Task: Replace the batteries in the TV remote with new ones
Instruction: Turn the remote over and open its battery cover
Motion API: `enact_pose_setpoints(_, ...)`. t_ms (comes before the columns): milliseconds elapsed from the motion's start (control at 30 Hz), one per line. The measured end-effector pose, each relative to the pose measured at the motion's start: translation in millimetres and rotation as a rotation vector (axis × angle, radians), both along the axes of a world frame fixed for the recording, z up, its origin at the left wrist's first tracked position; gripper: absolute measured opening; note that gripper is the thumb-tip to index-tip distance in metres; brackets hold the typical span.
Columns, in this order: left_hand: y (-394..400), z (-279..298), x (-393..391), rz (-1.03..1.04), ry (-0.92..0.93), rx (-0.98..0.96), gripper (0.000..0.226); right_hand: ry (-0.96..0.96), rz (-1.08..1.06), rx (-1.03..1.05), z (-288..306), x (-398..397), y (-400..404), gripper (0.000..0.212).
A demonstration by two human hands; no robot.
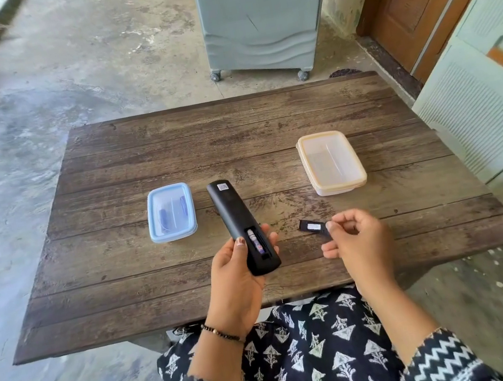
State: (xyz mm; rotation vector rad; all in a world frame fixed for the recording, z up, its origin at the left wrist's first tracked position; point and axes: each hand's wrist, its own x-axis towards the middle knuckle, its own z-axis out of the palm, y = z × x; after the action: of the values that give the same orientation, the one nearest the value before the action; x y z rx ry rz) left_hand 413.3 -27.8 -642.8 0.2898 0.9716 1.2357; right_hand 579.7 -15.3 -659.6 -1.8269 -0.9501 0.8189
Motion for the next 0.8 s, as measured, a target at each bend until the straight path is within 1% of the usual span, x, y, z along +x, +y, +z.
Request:
enact_pose_setpoints(67,0.2,0.9,-1.5,-0.008,-0.003,0.001,0.035,-0.079,0.04,-0.016,2.4,-0.6,0.9,0.005)
enact_pose_setpoints(200,1.8,3.1,-4.7,-0.036,-0.027,0.013,0.036,-0.157,0.109,-0.079,8.4,1.0,3.5,0.007)
enact_pose_setpoints(233,2.1,3.3,-5.2,-0.044,-0.028,0.018,0.036,-0.234,0.135,-0.041,10.3,0.5,3.0,0.007)
enact_pose_setpoints(300,2.3,3.2,-6.0,-0.061,-0.018,0.024,0.035,-0.416,0.231,0.13,17.3,-5.3,0.6,0.007)
enact_pose_setpoints(333,2.2,3.1,-6.1,-0.071,-0.012,0.029,0.034,-0.474,0.307,0.225,22.4,-10.8,-1.3,0.005)
enact_pose_setpoints(400,1.5,2.9,-6.2,-0.099,0.005,0.04,0.032,-0.524,0.49,0.344,31.1,-24.7,-5.1,0.011)
enact_pose_setpoints(467,0.7,2.5,-6.6,-0.133,0.024,0.065,0.03,-0.545,0.635,0.382,35.5,-37.6,-7.4,0.018)
enact_pose_setpoints(500,0.3,3.0,-6.6,-0.148,0.035,0.08,0.029,-0.544,0.67,0.387,35.8,-42.0,-7.5,0.021)
enact_pose_setpoints(567,-0.4,4.2,-6.4,-0.161,0.064,0.106,0.028,-0.472,0.658,0.37,34.1,-47.1,-7.9,0.024)
enact_pose_setpoints(700,0.5,7.6,-7.9,-0.14,0.105,0.168,0.028,-0.196,0.468,0.232,31.8,-49.4,-11.9,0.023)
enact_pose_setpoints(733,1.5,7.1,-8.8,-0.127,0.119,0.169,0.029,-0.17,0.444,0.209,31.3,-50.1,-13.1,0.023)
enact_pose_setpoints(800,3.5,6.5,-9.8,-0.108,0.13,0.164,0.03,-0.165,0.462,0.205,30.0,-51.8,-14.7,0.024)
